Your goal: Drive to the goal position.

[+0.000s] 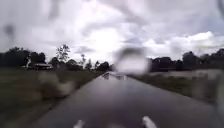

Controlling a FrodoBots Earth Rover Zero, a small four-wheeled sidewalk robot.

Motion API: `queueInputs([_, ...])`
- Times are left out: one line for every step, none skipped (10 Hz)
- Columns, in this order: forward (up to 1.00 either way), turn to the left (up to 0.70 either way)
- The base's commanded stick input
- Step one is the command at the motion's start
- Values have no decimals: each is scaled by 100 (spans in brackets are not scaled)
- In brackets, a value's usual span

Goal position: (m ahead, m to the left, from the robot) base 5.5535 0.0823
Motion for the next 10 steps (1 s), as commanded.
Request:
queueInputs([85,0])
queueInputs([85,0])
queueInputs([85,0])
queueInputs([85,0])
queueInputs([85,0])
queueInputs([85,0])
queueInputs([85,0])
queueInputs([85,0])
queueInputs([85,0])
queueInputs([85,0])
